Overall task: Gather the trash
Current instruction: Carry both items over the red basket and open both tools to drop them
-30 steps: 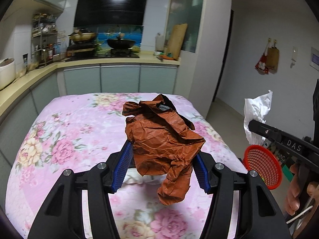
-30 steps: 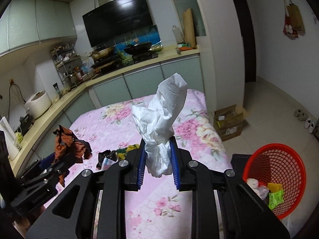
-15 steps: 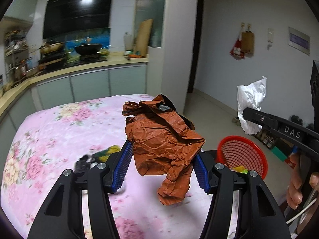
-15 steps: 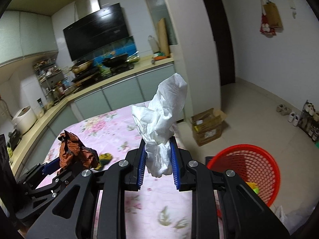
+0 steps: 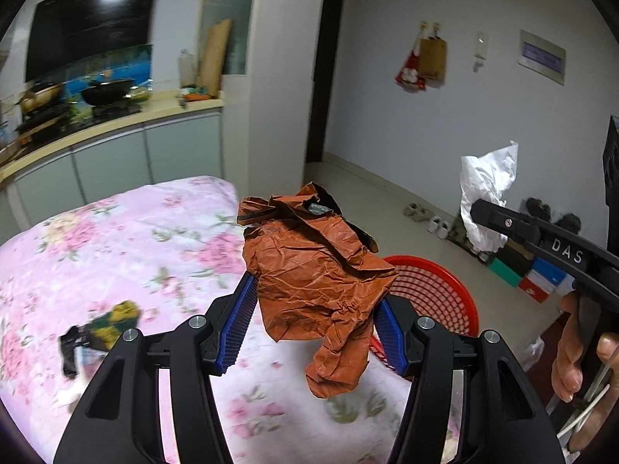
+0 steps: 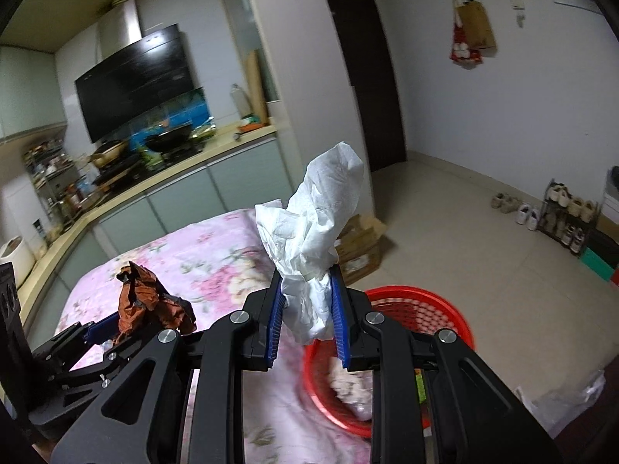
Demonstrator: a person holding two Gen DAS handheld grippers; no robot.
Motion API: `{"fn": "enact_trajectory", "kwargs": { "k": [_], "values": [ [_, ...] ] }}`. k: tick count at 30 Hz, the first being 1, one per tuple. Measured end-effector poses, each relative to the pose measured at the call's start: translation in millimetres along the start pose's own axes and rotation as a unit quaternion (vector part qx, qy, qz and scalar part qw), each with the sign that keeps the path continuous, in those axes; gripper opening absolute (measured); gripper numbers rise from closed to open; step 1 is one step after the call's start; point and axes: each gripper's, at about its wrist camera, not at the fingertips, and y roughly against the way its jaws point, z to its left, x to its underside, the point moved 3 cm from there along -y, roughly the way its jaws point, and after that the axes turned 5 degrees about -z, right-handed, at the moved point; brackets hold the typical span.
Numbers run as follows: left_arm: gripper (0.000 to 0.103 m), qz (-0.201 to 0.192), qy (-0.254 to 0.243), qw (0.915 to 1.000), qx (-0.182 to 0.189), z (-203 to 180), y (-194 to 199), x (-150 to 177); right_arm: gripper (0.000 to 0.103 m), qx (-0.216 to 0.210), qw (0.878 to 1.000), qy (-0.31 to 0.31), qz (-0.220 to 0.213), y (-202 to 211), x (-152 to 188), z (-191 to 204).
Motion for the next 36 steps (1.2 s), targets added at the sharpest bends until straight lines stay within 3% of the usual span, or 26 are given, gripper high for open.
{"fn": "enact_trajectory", "kwargs": {
  "k": [15, 27, 32, 36],
  "values": [
    [0.056, 0.069, -0.045, 0.9947, 0.061, -68, -76, 10, 0.023, 0.077, 0.995, -0.052, 0.044, -26, 20, -68],
    [0.056, 0.133, -0.056, 0.9864, 0.079, -100, -131, 36, 0.025, 0.091, 0.989, -0.084, 0.081, -53, 31, -94],
    [0.06, 0.155, -0.054, 0.983, 0.082, -99, -143, 44, 0.044, 0.08, 0.987, -0.101, 0.097, -62, 35, -97],
    [0.073, 0.151, -0.059, 0.9834, 0.081, -98, -141, 44, 0.048, 0.075, 0.987, -0.108, 0.096, -61, 35, -99]
  ]
}}
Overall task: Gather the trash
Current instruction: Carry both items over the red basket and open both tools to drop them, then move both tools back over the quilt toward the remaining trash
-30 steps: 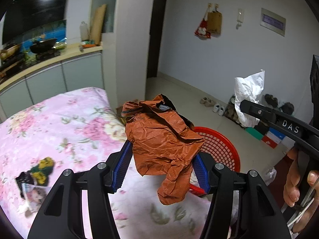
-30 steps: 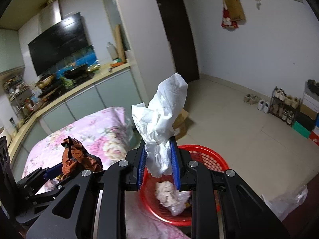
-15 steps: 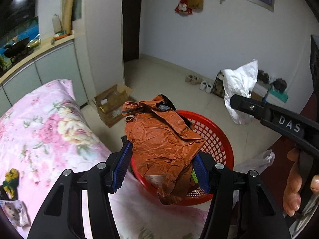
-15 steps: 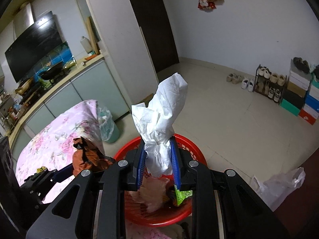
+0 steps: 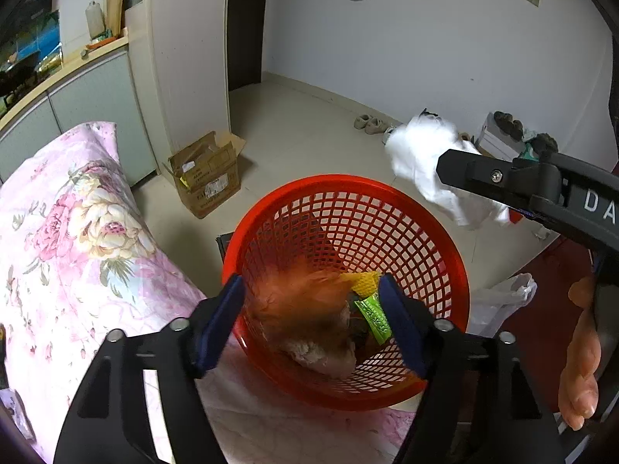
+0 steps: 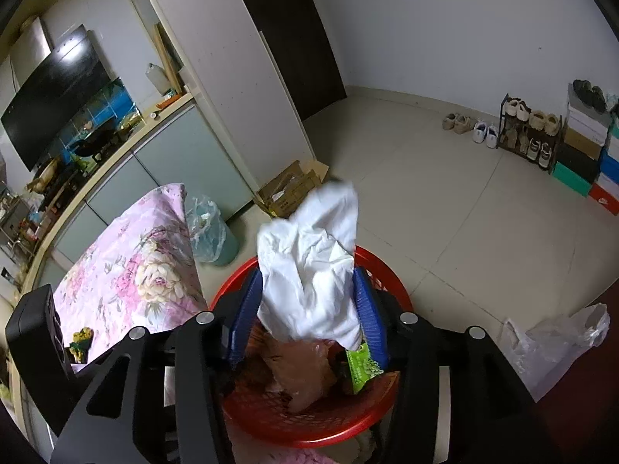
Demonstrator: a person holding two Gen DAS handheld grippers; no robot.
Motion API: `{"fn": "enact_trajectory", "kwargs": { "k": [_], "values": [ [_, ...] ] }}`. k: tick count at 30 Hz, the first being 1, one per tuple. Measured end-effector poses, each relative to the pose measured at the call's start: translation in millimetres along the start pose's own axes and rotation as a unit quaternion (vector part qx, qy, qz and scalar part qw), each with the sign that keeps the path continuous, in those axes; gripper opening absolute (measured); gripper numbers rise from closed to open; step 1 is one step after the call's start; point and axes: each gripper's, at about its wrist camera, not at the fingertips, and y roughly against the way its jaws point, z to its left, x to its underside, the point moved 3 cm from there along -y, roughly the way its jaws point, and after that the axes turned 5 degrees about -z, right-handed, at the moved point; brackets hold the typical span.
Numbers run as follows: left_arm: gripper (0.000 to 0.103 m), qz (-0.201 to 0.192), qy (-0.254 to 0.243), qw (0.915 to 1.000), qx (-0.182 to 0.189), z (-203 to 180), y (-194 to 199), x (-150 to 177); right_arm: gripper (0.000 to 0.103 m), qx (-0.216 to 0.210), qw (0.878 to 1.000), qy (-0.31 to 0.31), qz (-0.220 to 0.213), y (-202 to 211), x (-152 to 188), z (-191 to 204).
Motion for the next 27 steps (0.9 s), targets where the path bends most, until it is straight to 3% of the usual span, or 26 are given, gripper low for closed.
{"fn": "enact_trajectory", "kwargs": {
  "k": [4, 19, 27],
  "values": [
    [0.079, -0.001, 0.009, 1.0, -0.002, 3, 5, 0, 0.049, -0.004, 1.0, -0.003, -0.001, 3, 0, -1],
    [0.08, -0.045, 0.049, 0.9976, -0.021, 32, 69, 12, 0.053, -0.021, 1.0, 0.007, -0.021, 31, 2, 13],
    [0.08, -0.065, 0.055, 0.9949, -0.055, 48, 106, 30, 0.056, -0.043, 0.998, 0.021, -0.037, 50, 8, 40]
  ]
}}
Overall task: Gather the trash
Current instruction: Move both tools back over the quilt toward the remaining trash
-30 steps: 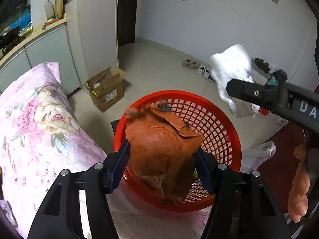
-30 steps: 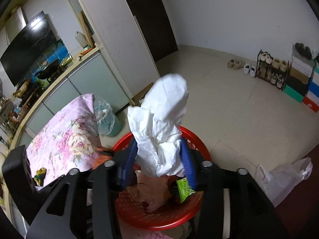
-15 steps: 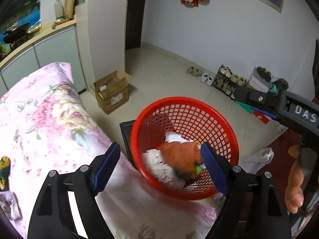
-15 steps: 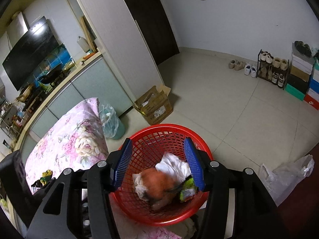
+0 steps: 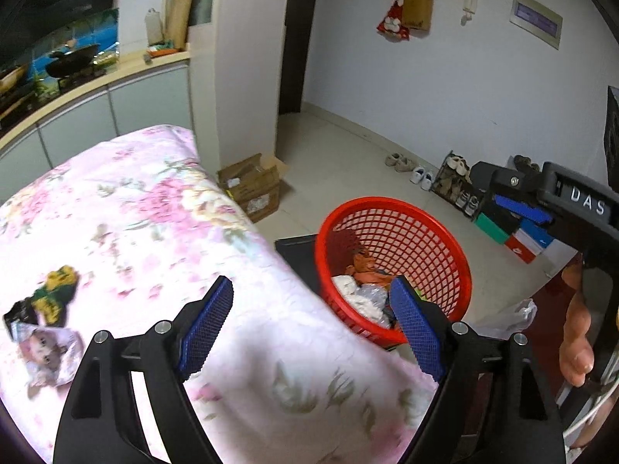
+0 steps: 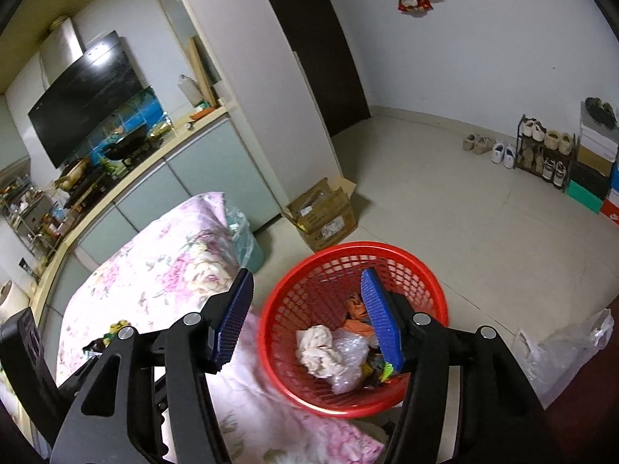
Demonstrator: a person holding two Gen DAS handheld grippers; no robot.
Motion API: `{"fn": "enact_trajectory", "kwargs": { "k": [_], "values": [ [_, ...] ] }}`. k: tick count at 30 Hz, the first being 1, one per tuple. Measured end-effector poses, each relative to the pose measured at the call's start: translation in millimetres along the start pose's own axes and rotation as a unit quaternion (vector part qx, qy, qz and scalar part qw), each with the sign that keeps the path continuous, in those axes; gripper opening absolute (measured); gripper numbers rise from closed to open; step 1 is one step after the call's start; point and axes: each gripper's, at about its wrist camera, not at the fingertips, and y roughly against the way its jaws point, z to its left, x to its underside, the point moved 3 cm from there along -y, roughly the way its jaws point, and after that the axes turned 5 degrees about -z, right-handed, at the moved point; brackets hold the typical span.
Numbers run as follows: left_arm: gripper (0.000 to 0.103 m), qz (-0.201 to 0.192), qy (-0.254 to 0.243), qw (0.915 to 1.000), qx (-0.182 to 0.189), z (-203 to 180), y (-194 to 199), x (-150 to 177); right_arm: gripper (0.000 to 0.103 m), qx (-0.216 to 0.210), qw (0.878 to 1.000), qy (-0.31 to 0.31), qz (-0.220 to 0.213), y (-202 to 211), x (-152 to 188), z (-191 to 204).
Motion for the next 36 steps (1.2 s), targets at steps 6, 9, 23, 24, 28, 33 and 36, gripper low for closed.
{"fn": "enact_trajectory", "kwargs": {
  "k": [6, 9, 23, 24, 28, 33, 36],
  "values": [
    [0.08, -0.015, 0.028, 0.9992, -0.023, 32, 33, 12, 0.056, -0.023, 1.0, 0.015, 0.003, 3, 8, 26],
    [0.08, -0.017, 0.044, 0.9982, -0.038, 53, 47, 19, 0.056, -0.036, 0.999, 0.027, 0.009, 3, 16, 41],
    [0.08, -0.039, 0.159, 0.9761, -0.143, 191, 127, 62, 0.057, -0.078, 0.994, 0.061, 0.035, 1, 41, 91],
    [0.08, -0.041, 0.166, 0.9738, -0.15, 200, 131, 64, 0.057, -0.08, 0.994, 0.063, 0.037, 0, 43, 94],
    [0.08, -0.045, 0.202, 0.9661, -0.155, 234, 139, 68, 0.057, -0.084, 0.993, 0.07, 0.045, -2, 49, 104],
    [0.08, -0.046, 0.234, 0.9586, -0.155, 263, 132, 68, 0.057, -0.087, 0.991, 0.087, 0.057, -7, 59, 116],
    [0.08, -0.035, 0.246, 0.957, -0.15, 274, 118, 68, 0.057, -0.087, 0.99, 0.091, 0.062, -11, 63, 120]
  ]
}}
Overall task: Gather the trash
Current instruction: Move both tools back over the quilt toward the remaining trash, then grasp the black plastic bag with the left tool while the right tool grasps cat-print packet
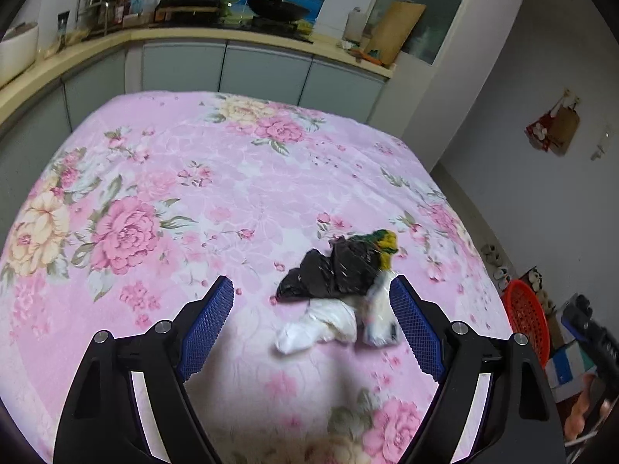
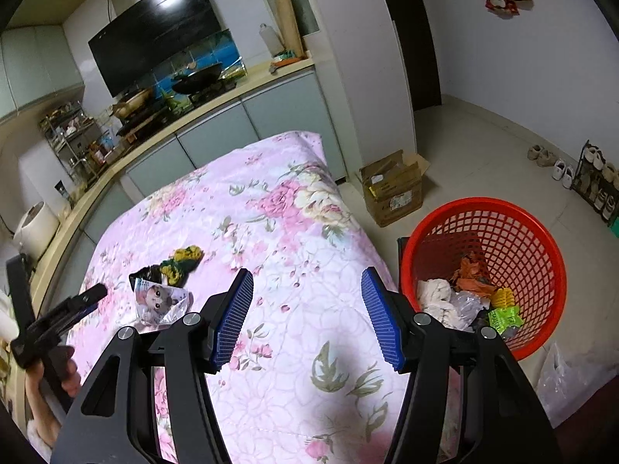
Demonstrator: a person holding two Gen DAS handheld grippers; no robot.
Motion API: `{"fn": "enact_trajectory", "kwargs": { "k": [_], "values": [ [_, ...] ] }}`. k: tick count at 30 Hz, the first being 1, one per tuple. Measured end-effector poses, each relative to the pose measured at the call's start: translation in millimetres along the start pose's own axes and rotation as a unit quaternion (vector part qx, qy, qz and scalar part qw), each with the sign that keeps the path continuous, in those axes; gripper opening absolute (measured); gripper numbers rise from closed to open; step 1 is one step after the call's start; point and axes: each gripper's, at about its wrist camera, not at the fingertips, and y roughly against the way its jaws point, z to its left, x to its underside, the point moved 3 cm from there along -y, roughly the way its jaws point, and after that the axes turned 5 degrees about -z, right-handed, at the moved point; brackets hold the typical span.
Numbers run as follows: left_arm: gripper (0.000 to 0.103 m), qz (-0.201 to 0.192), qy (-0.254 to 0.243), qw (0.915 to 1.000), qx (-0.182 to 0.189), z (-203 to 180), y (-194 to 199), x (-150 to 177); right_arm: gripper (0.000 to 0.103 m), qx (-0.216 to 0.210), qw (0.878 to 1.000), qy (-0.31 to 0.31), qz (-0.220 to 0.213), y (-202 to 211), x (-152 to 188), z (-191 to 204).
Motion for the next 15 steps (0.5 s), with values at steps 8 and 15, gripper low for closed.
{"fn": "enact_trajectory", "kwargs": {
  "k": [8, 15],
  "values": [
    [0.08, 0.026, -0.024, 0.9994, 0.005, -16, -45, -6, 0.057, 0.003, 1.0, 0.01, 0.014, -11, 5, 5],
    [0.045, 0.062, -0.015, 0.9975, 0.029, -17, -73, 2, 0.057, 0.001, 1.0, 0.017, 0.025, -20, 9, 9]
  ]
}}
